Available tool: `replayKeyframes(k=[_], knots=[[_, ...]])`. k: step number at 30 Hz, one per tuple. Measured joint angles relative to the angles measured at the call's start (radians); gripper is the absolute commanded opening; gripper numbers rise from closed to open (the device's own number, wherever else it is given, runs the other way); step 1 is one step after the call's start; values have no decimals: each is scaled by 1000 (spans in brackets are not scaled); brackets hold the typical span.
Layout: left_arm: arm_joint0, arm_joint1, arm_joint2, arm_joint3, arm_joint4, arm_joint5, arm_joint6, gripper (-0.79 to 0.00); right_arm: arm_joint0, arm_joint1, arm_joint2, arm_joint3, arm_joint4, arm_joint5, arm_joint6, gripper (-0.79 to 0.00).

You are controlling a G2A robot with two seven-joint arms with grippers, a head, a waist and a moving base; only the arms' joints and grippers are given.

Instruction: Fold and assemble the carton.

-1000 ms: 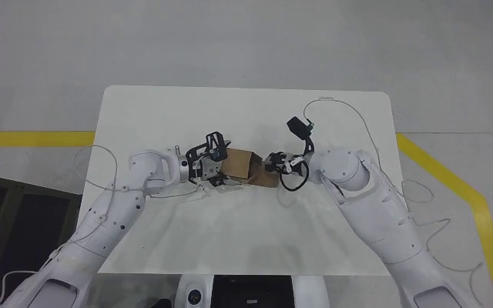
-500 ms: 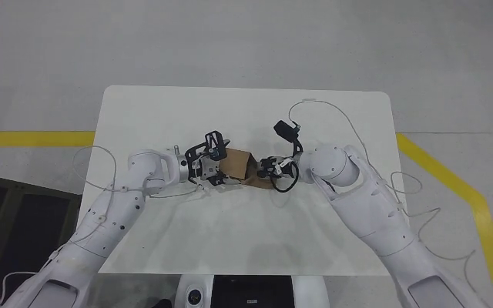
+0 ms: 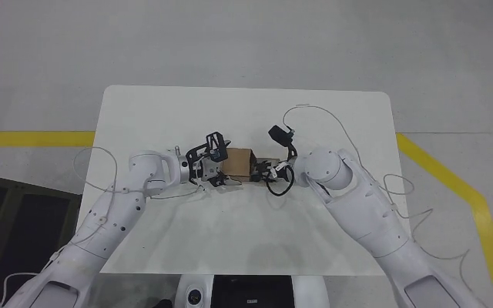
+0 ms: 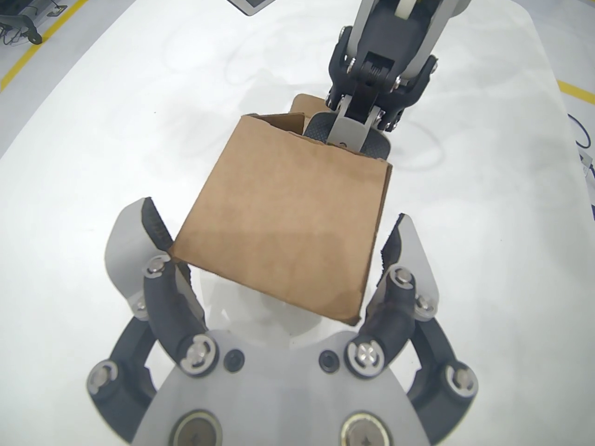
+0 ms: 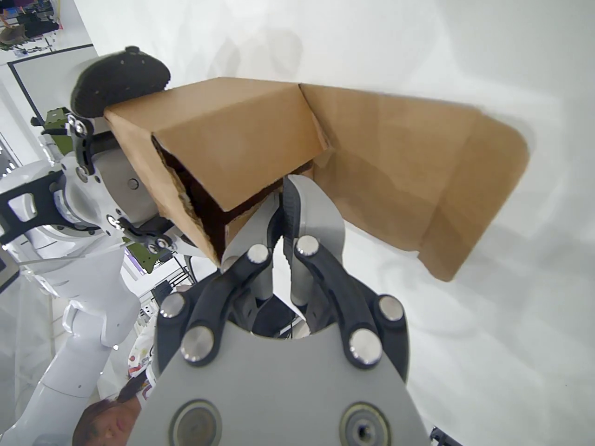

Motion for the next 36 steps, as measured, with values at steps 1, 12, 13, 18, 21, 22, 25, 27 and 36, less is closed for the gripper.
replayKeyframes(k=[1,12,13,18,21,22,25,27,36], knots=[[1,0,-1,-1,0,-1,-2,0,-1,-1,0,2,5,-6,-3,-785],[2,-4,4,-12,11,-8,-14,0,39,-16,-42,65,24,-88,33,-785],[2,-4,4,-11,13,-9,-14,0,42,-17,-43,69,25,-92,33,-785],[1,-6,3,-5,17,-15,-13,0,55,-23,-52,90,33,-104,33,-785],[0,-6,3,-2,18,-18,-11,0,59,-28,-59,104,47,-114,26,-785],[0,-7,2,-1,17,-19,-11,0,60,-30,-62,108,52,-118,23,-785],[-1,-7,1,1,16,-22,-11,0,61,-35,-64,116,69,-125,13,-785],[-1,-8,-1,1,15,-23,-12,0,59,-37,-63,119,83,-129,9,-785],[1,-11,0,1,14,-23,-14,0,60,-41,-56,131,105,-127,0,-785]])
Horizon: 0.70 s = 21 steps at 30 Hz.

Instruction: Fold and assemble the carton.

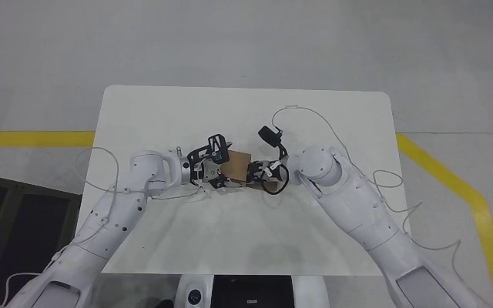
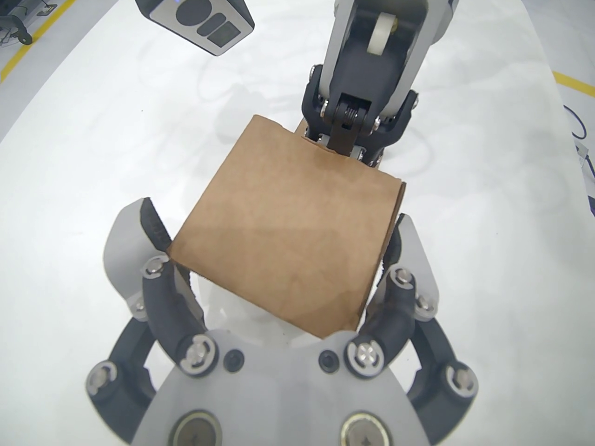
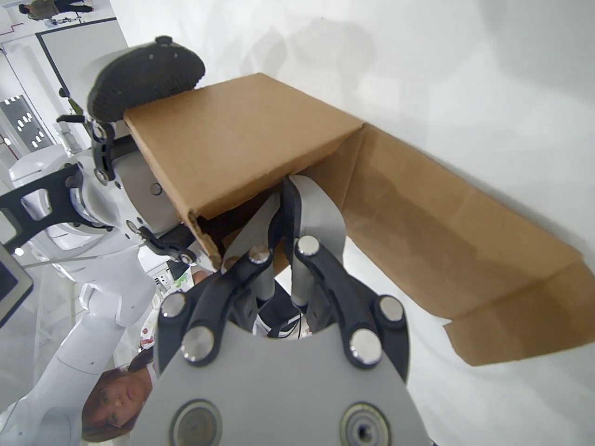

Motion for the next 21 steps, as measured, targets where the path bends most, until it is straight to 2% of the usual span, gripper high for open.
replayKeyframes(k=[6,15,16,18,21], knots=[[2,-1,-7,2,-2,5,3,0,-25,19,50,-38,-17,28,22,-785],[12,0,-18,0,1,7,7,0,-133,72,189,-205,-91,119,51,-785],[13,0,-18,0,1,7,7,0,-150,80,212,-230,-107,134,54,-776],[14,0,-20,-1,1,8,8,0,-178,93,247,-261,-134,154,62,-693],[15,-1,-23,-1,0,10,10,0,-218,111,299,-287,-175,174,69,-643]])
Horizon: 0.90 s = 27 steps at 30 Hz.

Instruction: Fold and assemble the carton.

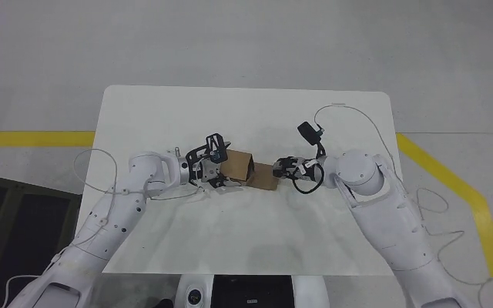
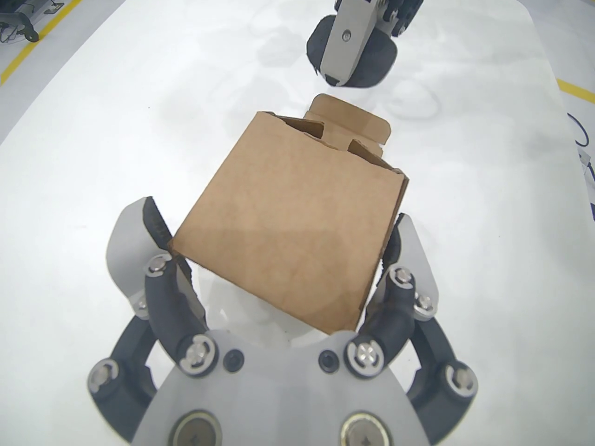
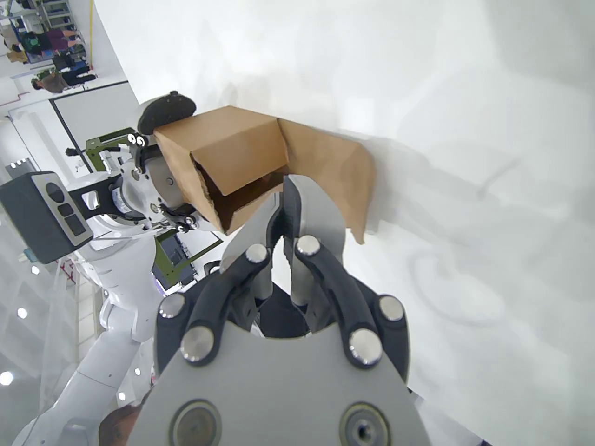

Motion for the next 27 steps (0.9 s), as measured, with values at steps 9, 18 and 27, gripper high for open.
replayKeyframes(k=[9,18,27], knots=[[4,-1,-3,-6,3,1,-1,0,-15,8,-3,50,-17,-24,8,-551],[8,-2,-8,-11,4,2,-6,0,24,-2,-50,125,32,-65,15,-511],[9,-4,-10,-15,2,1,-14,0,61,-13,-84,175,109,-121,45,-493]])
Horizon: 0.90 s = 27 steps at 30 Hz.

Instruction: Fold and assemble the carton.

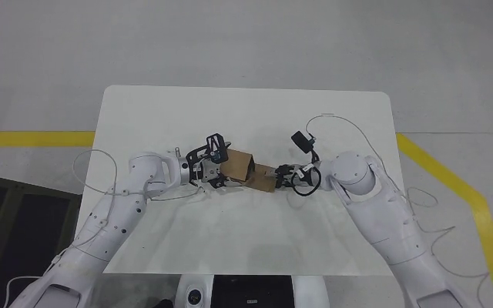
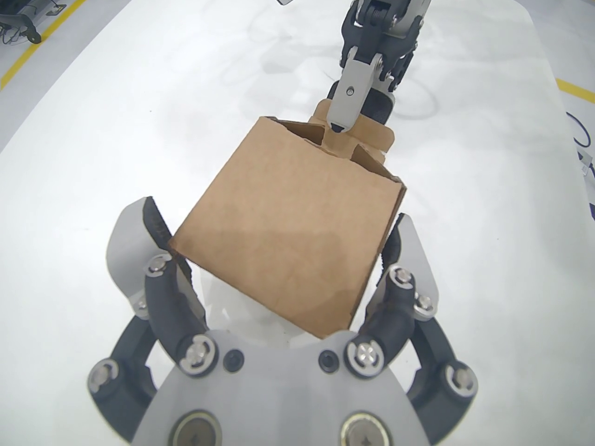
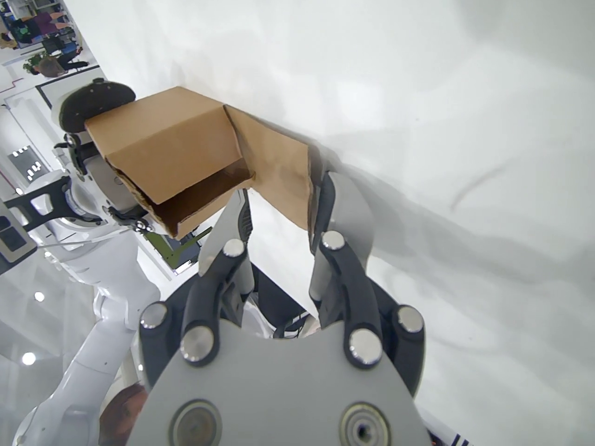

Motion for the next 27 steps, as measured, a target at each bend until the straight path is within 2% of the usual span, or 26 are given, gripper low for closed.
replayKeyframes(k=[12,24,27], knots=[[1,-1,-5,-1,5,-2,0,0,-23,4,52,-26,170,-98,31,-489],[2,-3,-7,0,12,-1,2,0,12,-10,-13,-20,235,-151,32,-493],[3,-3,-9,-1,12,-2,2,0,25,-15,-27,-7,244,-164,16,-456]])
